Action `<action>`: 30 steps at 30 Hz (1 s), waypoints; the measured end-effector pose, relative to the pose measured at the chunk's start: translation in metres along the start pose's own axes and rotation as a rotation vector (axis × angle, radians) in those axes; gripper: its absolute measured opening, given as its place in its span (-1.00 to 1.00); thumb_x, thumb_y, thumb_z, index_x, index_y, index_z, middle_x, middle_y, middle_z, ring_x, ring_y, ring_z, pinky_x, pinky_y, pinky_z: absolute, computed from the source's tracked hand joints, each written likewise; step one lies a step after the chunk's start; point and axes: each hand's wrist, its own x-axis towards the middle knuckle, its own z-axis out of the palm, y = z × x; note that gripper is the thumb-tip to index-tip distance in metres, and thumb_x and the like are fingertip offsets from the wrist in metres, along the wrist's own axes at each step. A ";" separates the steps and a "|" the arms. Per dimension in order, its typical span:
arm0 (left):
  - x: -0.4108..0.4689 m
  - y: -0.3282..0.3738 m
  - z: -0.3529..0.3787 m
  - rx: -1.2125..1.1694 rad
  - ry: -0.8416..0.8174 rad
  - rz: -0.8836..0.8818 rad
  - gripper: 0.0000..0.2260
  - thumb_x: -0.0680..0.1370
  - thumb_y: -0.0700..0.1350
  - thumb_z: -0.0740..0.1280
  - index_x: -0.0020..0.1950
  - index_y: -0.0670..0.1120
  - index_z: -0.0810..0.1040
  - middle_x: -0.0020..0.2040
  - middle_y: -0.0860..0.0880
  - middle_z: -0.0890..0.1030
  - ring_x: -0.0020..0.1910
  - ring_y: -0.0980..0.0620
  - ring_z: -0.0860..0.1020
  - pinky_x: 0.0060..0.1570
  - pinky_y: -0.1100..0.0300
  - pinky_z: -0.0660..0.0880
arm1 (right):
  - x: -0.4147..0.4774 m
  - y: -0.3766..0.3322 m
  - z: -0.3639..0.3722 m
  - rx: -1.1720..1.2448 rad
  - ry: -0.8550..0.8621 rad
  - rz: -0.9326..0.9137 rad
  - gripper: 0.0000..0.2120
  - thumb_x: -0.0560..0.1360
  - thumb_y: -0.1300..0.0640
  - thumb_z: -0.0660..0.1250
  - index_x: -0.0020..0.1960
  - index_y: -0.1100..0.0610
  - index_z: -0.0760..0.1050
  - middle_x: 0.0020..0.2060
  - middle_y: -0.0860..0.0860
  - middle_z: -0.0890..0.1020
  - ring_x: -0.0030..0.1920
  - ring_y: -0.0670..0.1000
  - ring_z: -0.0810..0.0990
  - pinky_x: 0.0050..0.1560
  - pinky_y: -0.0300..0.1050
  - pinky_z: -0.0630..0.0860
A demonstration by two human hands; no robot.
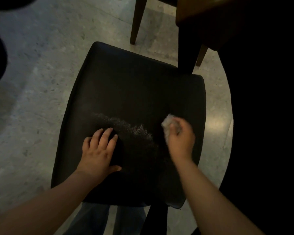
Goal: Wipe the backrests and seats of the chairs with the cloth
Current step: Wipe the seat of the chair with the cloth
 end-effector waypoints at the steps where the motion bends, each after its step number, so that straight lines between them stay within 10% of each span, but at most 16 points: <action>1: 0.000 0.000 -0.001 0.007 -0.007 0.004 -0.06 0.39 0.41 0.29 0.59 0.01 -0.04 0.59 -0.07 -0.13 0.54 -0.15 -0.13 0.45 -0.11 -0.03 | 0.017 -0.006 -0.008 0.000 0.084 -0.014 -0.74 0.61 0.10 0.22 0.28 0.00 0.48 0.21 -0.01 0.52 0.18 -0.04 0.51 0.16 -0.15 0.48; 5: -0.001 -0.002 -0.001 -0.031 0.008 0.018 -0.05 0.36 0.36 0.38 0.58 -0.03 0.09 0.59 -0.11 -0.01 0.55 -0.18 -0.04 0.43 -0.16 0.02 | 0.087 -0.016 -0.031 -0.133 0.223 -0.089 -0.73 0.63 0.16 0.19 0.30 0.12 0.49 0.26 0.09 0.50 0.20 -0.04 0.47 0.02 -0.46 0.27; 12: -0.002 -0.002 -0.001 -0.037 0.090 0.027 -0.05 0.08 0.26 0.61 0.36 -0.17 0.50 0.40 -0.23 0.42 0.35 -0.31 0.39 0.17 -0.28 0.39 | 0.045 0.001 0.013 -0.189 0.053 -0.104 -0.72 0.61 0.06 0.22 0.31 -0.05 0.42 0.28 0.00 0.41 0.21 -0.02 0.46 0.20 -0.09 0.45; 16: -0.001 0.000 -0.006 -0.029 0.036 0.009 -0.06 0.17 0.29 0.56 0.44 -0.11 0.42 0.48 -0.19 0.32 0.44 -0.27 0.27 0.29 -0.24 0.27 | -0.002 0.011 0.019 -0.100 -0.212 -0.172 -0.77 0.57 0.09 0.28 0.18 -0.16 0.48 0.11 -0.18 0.45 0.07 -0.20 0.48 0.13 -0.21 0.49; 23: 0.007 -0.003 -0.008 -0.006 -0.011 0.013 -0.04 0.26 0.41 0.40 0.53 0.02 0.20 0.56 -0.10 0.06 0.50 -0.20 0.04 0.39 -0.17 0.08 | 0.086 -0.012 -0.026 -0.123 0.275 -0.098 -0.73 0.62 0.11 0.20 0.29 0.10 0.49 0.24 0.07 0.50 0.18 -0.02 0.49 -0.04 -0.49 0.27; 30: 0.006 -0.004 -0.004 -0.015 -0.001 0.018 -0.04 0.24 0.41 0.42 0.52 0.01 0.24 0.55 -0.11 0.12 0.49 -0.21 0.09 0.37 -0.18 0.13 | 0.119 -0.015 -0.016 -0.122 0.212 -0.027 -0.69 0.62 0.05 0.19 0.33 0.07 0.46 0.27 0.11 0.50 0.20 0.05 0.50 0.11 -0.27 0.33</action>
